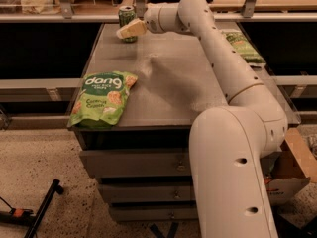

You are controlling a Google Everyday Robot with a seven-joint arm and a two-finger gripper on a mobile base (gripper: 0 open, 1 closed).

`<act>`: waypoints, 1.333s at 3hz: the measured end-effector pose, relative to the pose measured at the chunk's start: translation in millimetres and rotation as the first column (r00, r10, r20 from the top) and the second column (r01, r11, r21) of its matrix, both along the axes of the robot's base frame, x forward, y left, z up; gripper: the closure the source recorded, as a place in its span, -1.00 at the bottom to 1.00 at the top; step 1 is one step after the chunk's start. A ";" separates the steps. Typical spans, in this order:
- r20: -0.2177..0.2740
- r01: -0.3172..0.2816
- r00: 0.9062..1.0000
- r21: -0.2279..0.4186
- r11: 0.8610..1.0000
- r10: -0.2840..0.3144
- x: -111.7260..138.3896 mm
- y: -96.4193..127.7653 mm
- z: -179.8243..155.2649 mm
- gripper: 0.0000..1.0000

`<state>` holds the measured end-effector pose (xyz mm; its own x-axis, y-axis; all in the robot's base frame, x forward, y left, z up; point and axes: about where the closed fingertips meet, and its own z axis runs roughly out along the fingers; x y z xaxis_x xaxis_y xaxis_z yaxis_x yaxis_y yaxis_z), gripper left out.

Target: Move green can near green rice chip bag

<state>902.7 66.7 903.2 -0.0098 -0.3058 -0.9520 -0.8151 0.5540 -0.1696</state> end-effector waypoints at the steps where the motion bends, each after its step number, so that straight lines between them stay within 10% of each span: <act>1: -0.006 0.002 1.000 -0.014 1.000 -0.002 4.2 7.2 -5.5 -1.00; 4: -0.016 0.019 1.000 -0.049 0.999 -0.020 18.9 20.4 -22.5 -1.00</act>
Offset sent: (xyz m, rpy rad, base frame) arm 0.0202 0.0113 -0.0108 -0.0374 0.0085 -0.0192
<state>921.6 87.1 880.7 -0.0321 -0.3512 -0.9358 -0.8073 0.5611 -0.1829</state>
